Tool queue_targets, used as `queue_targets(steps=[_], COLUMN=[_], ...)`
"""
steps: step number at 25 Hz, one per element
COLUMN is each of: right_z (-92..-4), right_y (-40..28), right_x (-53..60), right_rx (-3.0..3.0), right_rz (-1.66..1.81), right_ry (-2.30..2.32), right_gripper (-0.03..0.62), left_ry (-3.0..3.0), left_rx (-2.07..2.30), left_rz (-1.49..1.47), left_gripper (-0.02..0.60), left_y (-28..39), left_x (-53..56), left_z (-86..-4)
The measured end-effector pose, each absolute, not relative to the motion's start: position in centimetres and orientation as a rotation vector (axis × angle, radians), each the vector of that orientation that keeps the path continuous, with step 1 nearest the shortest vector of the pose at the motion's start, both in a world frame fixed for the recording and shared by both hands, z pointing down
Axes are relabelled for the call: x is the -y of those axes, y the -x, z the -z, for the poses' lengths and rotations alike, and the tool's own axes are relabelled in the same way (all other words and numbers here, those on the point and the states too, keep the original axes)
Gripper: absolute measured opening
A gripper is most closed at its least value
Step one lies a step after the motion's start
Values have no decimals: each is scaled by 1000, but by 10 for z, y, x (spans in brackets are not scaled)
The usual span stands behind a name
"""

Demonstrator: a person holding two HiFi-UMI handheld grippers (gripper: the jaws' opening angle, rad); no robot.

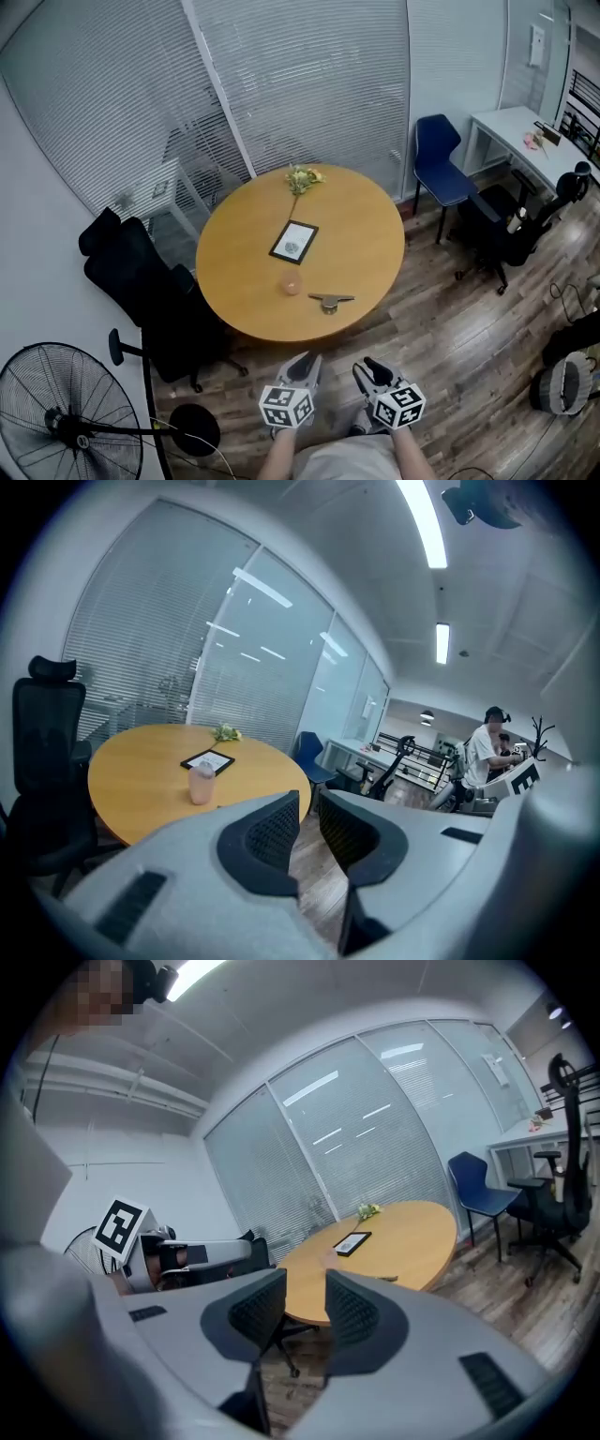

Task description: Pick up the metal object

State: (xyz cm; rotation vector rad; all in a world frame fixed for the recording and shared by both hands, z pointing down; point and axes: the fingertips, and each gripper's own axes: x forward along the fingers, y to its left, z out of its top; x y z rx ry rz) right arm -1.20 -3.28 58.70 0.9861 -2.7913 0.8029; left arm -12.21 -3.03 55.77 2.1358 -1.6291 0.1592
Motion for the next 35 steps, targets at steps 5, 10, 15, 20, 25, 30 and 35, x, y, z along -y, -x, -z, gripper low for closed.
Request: queue_targets(steps=[5,10,15,20,25,30,35], right_z=[-589,-597,-601,-604,-603,-597,-601], right_y=[8,7,12,19,26,33,43], right_x=[57,61,68,79,109,143,168], right_rx=[2798,2785,2772,2754,2742,2720,2681], right_rz=[-827,-837,-847,-857,-843,-841,-832], right_ry=[-960,-905,-886,-898,-942,-1020,-1073], right_gripper=[112,115,117,118,123,124,124], left_ry=[-2079,-2024,-2026,-2065,-2136,-2210,-2329], left_rx=[1660,1720,1733,1690,1637,1580,1482], left_rz=[-142,-164,-214,-248,-265,-314,-493], left_gripper=[34,15,15,17,20,64,72], left_y=[124,132,136,137,142,155,168], left_x=[47,51,58,75,112,155,191], left_z=[-563,-570,-573,-576,-573,-572,-597])
